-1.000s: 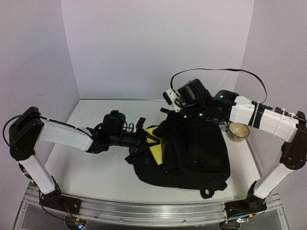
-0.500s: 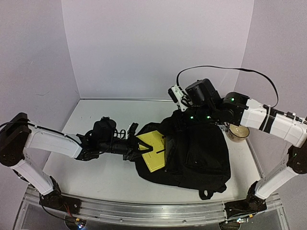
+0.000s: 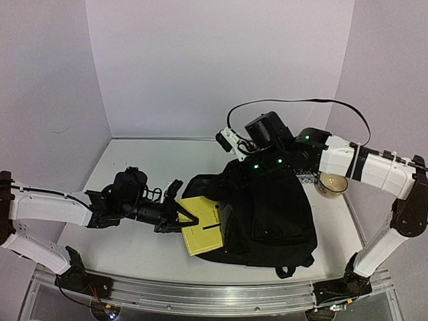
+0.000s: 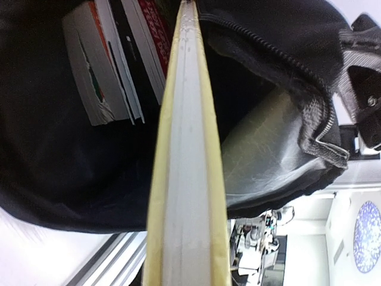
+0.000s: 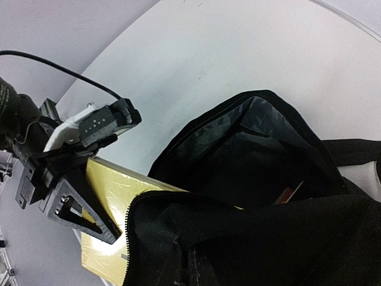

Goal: Pack the student bag
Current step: Place the book in the largest pocket of the bag.

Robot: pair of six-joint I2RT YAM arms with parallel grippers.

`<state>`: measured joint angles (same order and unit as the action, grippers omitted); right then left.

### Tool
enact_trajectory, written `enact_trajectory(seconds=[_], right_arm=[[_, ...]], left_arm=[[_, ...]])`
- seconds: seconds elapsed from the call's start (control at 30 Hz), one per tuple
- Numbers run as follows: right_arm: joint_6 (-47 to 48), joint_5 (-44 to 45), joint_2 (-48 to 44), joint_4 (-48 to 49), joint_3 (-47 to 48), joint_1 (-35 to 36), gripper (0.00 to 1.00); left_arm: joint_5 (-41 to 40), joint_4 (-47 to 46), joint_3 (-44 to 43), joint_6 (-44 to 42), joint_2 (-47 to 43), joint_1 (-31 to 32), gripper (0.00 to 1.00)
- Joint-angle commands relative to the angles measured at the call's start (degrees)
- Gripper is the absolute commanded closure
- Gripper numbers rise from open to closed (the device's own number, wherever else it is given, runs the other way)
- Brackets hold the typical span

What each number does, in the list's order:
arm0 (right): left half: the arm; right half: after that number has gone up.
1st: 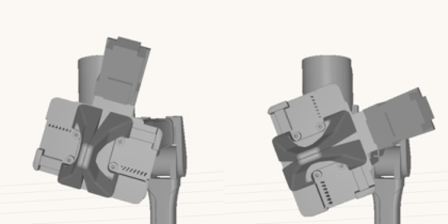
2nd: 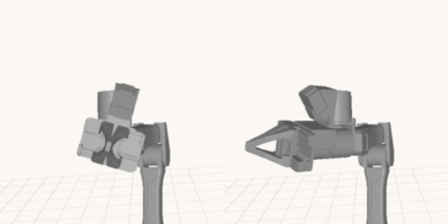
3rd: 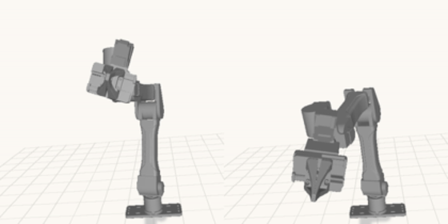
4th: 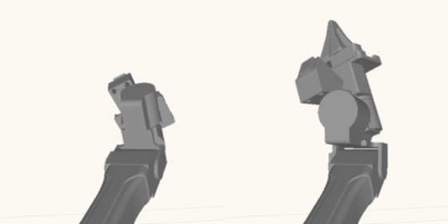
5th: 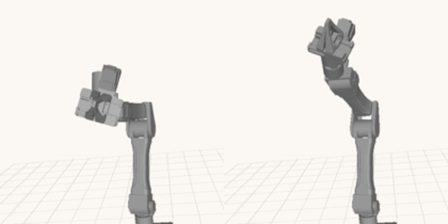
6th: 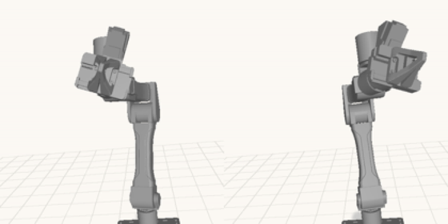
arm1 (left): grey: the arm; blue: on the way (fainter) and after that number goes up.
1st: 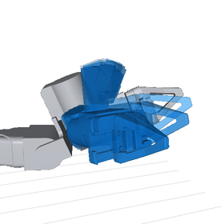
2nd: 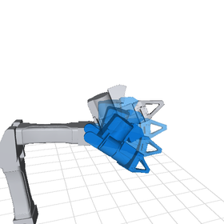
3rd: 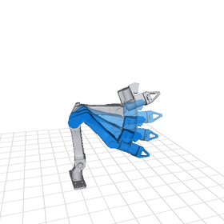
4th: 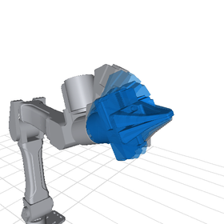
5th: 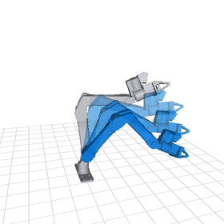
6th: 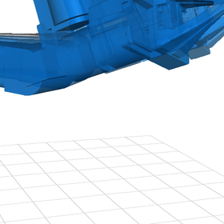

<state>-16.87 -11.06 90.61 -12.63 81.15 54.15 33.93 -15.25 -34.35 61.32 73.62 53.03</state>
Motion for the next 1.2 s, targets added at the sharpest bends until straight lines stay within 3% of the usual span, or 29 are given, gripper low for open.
enact_trajectory(seconds=[0.0, 0.07, 0.27, 0.73, 0.97, 1.17], right_arm=[[1.4, -7.4, -0.4, 6.8, 4.8, 0.7, 1.0], [1.4, -8.9, 0.2, 6.9, 5.5, 0.7, 1.0], [0.6, -12.2, 3.0, 8.4, 7.9, 1.6, 1.0], [-2.2, -11.9, 4.9, 14.0, 5.4, 2.5, 1.0], [-2.4, -11.0, 5.7, 14.4, 4.9, 3.0, 1.0], [-2.4, -8.1, 6.3, 14.7, 4.2, 3.0, 1.0]], left_arm=[[-0.3, 6.6, -3.6, -6.6, -6.6, 0.4, 1.0], [-2.5, 11.0, -4.0, -7.7, -8.9, 0.4, 1.0], [-3.8, 6.1, -4.4, -5.7, -8.3, 0.5, 1.0], [-8.5, -6.6, -10.6, -3.3, 7.6, 0.5, 1.0], [-10.4, -8.4, -15.4, -4.3, 14.8, 0.7, 1.0], [-15.0, -9.5, -17.1, 0.0, 20.4, 2.5, 1.0]])
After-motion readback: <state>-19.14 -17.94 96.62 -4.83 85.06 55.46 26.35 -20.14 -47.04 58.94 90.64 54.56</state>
